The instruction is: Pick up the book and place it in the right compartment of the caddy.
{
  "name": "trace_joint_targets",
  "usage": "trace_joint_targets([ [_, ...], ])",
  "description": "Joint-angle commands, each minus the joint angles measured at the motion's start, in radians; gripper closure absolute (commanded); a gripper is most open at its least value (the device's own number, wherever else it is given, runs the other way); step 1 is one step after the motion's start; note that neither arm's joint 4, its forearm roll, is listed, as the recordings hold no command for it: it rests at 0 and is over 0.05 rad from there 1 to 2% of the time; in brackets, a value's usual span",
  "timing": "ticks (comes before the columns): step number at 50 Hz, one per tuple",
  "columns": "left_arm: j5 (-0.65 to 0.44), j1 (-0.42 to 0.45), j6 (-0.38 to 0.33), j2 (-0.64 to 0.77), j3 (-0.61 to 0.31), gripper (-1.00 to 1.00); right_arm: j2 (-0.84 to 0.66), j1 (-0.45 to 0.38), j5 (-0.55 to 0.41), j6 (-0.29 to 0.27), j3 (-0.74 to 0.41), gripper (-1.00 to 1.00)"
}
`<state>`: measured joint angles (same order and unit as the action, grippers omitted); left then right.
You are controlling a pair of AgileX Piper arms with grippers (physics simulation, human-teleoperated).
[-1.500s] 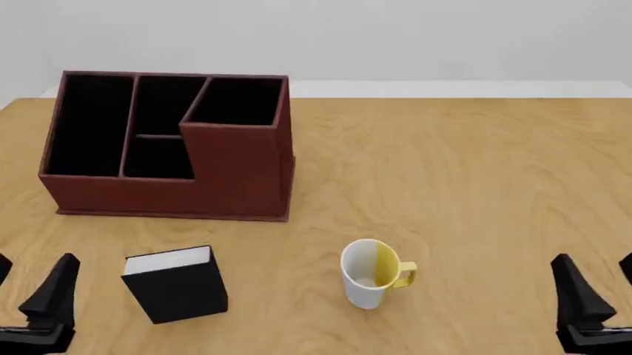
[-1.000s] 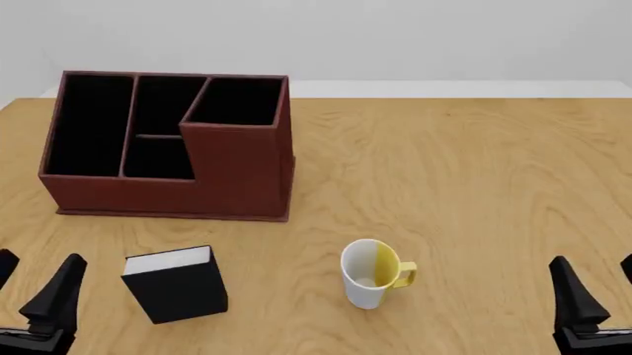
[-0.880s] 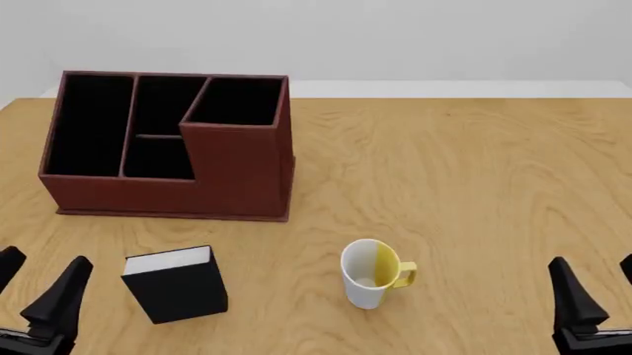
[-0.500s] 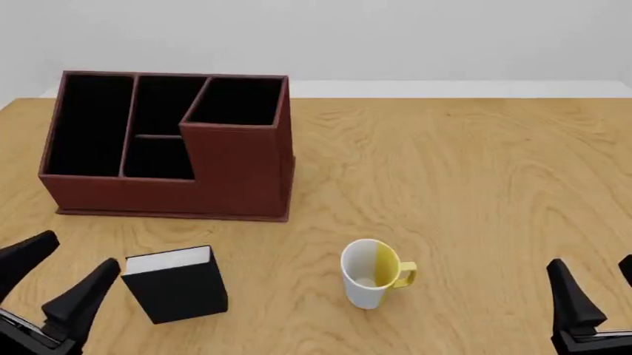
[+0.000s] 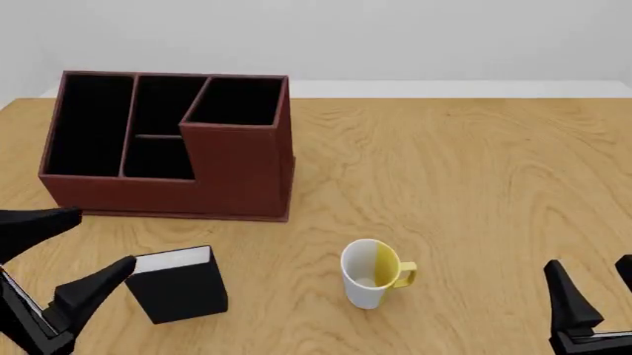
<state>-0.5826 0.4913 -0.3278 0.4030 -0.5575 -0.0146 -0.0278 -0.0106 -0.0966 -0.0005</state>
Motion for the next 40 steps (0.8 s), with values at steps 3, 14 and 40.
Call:
trace_joint_targets([
  [3, -0.140, 0.125, 0.022, 0.155, -0.102, -1.00, -0.010, 0.001, 0.003, -0.006, 0.000, -1.00],
  [14, -0.170, 0.114, -0.030, 0.270, -0.127, -1.00, -0.013, 0.004, 0.007, -0.009, 0.000, -1.00],
  [40, -0.113, 0.017, -0.169, 0.383, -0.118, -1.00, -0.023, 0.002, 0.008, -0.010, 0.000, -1.00],
])
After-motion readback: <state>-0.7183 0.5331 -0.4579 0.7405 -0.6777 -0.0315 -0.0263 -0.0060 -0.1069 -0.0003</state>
